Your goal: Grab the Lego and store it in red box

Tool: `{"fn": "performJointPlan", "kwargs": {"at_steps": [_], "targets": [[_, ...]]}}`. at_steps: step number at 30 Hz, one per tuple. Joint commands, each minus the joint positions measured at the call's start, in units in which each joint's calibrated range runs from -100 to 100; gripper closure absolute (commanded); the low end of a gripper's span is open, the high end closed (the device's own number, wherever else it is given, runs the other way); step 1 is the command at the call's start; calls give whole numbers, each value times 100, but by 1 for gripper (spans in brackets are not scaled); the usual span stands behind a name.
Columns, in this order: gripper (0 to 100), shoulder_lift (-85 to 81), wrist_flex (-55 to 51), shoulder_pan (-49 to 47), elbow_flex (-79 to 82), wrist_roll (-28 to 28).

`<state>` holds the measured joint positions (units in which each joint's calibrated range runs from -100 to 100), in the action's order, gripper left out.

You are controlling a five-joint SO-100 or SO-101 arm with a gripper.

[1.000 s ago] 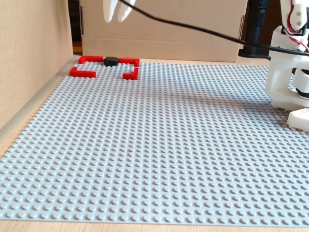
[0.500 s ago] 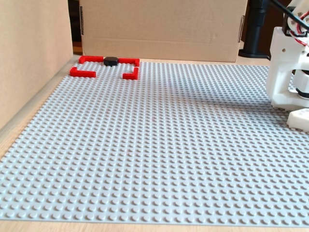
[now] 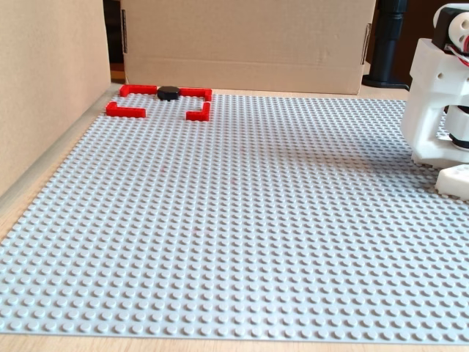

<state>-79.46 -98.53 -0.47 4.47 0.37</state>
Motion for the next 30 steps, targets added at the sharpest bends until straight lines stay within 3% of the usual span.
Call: {"fn": "performJointPlan", "kwargs": {"at_steps": [1, 8, 23, 30], "targets": [[97, -808, -59, -306, 307, -63], [98, -2020, -68, -299, 789, -63], [98, -1978, -68, -306, 853, -73], [98, -1978, -68, -306, 1835, -52]]}}
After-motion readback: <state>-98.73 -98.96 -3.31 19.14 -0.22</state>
